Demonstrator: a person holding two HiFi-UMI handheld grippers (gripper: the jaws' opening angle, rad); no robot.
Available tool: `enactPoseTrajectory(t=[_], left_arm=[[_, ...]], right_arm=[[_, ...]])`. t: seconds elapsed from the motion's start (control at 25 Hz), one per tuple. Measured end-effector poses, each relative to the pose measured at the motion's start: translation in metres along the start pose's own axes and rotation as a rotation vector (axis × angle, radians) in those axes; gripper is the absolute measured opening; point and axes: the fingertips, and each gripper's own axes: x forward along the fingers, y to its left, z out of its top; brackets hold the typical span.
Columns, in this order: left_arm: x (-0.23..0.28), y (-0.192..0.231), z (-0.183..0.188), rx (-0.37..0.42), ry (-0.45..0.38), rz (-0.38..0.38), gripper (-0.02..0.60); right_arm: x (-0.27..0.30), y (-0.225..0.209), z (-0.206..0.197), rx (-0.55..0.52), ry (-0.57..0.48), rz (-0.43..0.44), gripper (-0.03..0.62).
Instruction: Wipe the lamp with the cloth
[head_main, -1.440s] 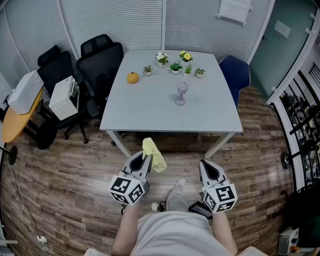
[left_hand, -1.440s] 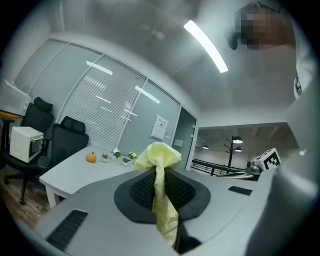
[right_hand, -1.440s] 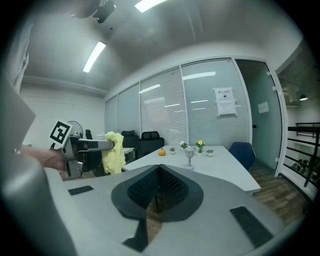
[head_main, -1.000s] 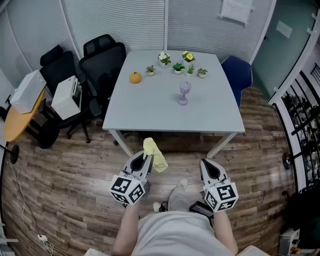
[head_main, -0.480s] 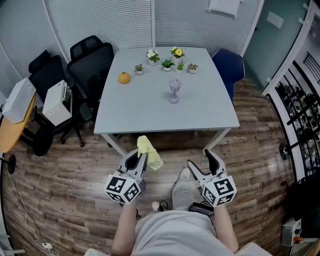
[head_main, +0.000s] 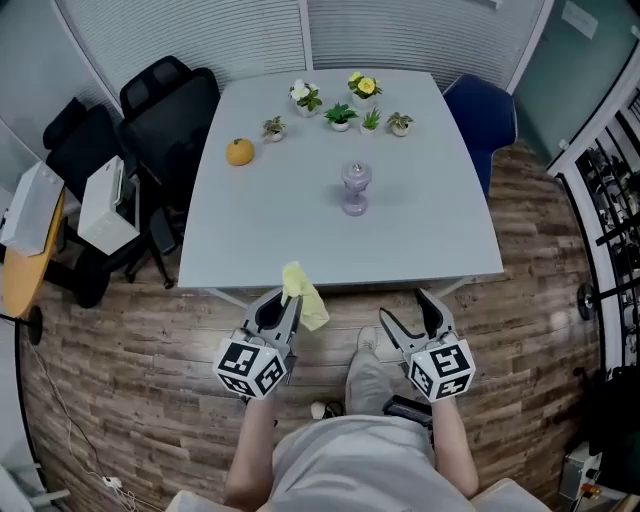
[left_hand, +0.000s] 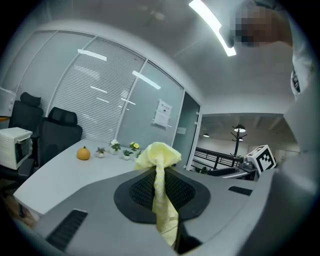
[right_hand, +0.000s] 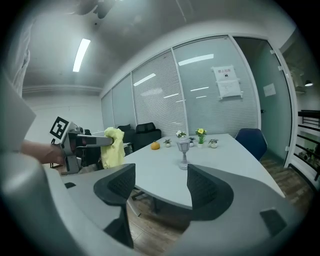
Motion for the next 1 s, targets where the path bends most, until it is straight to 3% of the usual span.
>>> enactPoseTrajectory(t=[0.44,1.0], left_arm=[[0.140,0.070,0.022,0.037,0.091,0.079,0.026],[0.234,0.084,0.051,0.080,0.099,0.126,0.026]], right_arm=[[0.147,-0.098,0.024,-0.033,0.099,0.106,0.324],[0.238,-0.155,0.007,-0.092,0.199,0.233,0.324]])
